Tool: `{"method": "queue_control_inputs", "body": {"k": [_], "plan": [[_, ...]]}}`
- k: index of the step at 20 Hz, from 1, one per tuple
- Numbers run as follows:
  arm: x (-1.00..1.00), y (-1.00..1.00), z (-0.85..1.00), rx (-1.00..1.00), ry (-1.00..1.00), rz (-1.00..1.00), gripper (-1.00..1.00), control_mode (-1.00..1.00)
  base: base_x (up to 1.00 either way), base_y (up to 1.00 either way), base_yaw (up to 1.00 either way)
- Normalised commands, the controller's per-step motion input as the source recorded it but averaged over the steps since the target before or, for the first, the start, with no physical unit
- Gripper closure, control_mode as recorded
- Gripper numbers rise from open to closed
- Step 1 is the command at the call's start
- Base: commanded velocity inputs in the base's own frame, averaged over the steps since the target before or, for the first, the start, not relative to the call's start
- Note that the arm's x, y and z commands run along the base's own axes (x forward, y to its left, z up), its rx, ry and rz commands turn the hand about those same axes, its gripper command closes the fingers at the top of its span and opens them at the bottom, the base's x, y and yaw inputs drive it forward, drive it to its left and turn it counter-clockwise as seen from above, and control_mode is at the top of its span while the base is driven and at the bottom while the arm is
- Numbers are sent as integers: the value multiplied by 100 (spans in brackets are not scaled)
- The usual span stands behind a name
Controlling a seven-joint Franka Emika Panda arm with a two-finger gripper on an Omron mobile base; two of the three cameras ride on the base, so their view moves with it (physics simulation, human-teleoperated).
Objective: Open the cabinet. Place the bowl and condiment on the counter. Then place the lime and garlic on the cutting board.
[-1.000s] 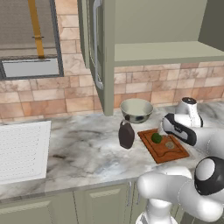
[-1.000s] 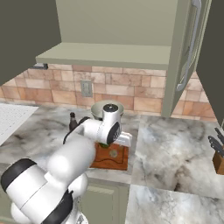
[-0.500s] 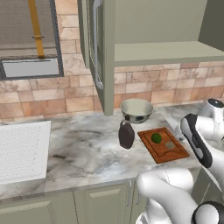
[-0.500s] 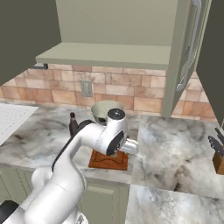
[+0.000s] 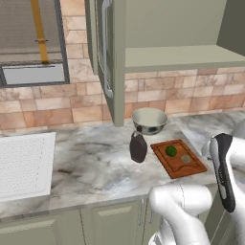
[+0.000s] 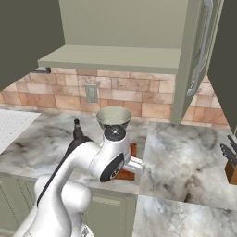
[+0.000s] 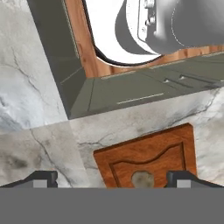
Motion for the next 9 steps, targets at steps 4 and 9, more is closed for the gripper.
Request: {"method": "queue_control_inputs", "body": {"k": [4, 9], "plan": [[-65, 8, 12, 0, -12, -6, -100, -100, 0, 0, 0], [-45, 38, 17, -4, -10, -5, -100, -100, 0, 0, 0]]}}
